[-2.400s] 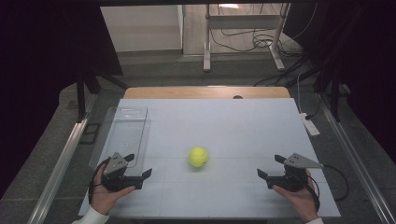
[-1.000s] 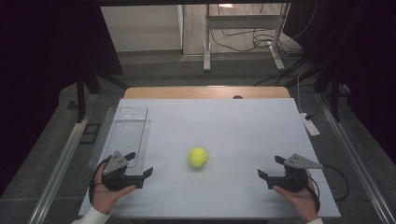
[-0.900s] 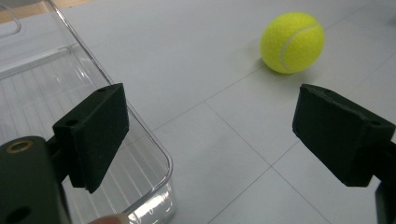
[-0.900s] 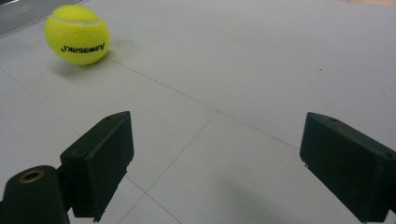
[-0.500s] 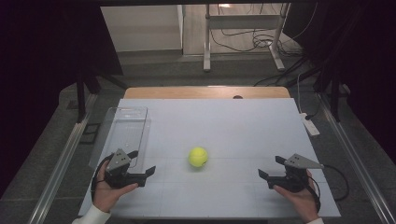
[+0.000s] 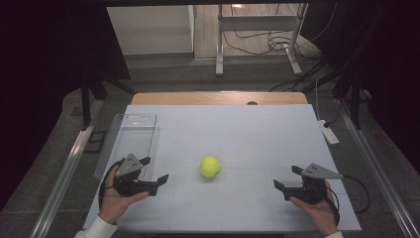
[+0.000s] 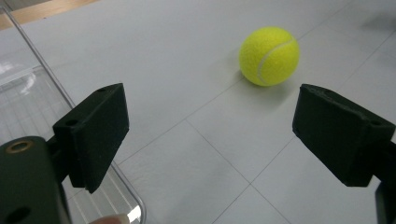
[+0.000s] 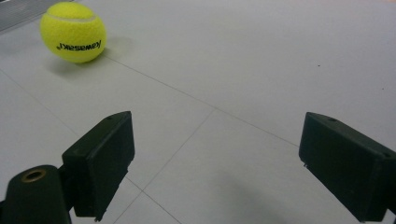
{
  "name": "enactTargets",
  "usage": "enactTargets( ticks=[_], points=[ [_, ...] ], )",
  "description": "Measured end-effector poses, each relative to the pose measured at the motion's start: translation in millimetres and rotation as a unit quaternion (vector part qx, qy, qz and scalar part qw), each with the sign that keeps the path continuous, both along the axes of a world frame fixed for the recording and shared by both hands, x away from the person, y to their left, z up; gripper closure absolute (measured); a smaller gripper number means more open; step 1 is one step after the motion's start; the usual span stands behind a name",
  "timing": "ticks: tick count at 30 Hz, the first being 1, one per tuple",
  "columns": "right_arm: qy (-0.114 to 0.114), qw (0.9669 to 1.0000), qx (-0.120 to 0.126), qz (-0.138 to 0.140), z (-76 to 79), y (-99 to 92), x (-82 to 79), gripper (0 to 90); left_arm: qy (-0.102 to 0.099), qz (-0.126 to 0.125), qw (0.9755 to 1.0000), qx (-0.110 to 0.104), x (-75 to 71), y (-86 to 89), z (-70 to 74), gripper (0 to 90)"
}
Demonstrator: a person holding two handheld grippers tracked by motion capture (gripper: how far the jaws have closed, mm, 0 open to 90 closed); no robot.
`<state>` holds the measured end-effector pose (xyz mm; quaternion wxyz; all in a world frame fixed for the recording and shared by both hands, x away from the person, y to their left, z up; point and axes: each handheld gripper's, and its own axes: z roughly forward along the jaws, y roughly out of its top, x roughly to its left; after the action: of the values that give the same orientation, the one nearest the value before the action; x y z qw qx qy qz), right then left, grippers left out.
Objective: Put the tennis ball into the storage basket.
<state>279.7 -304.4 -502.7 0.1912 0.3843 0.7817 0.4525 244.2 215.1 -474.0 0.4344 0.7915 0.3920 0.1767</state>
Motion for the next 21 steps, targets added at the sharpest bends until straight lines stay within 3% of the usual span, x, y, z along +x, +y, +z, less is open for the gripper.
enactTargets(
  ticks=[21],
  points=[
    [-0.001,1.0,0.0,-0.001,0.0,-0.5,0.2,10.4,0.006,-0.017,0.9998,0.006,11.7,-11.9,8.5,11.5]
  ],
)
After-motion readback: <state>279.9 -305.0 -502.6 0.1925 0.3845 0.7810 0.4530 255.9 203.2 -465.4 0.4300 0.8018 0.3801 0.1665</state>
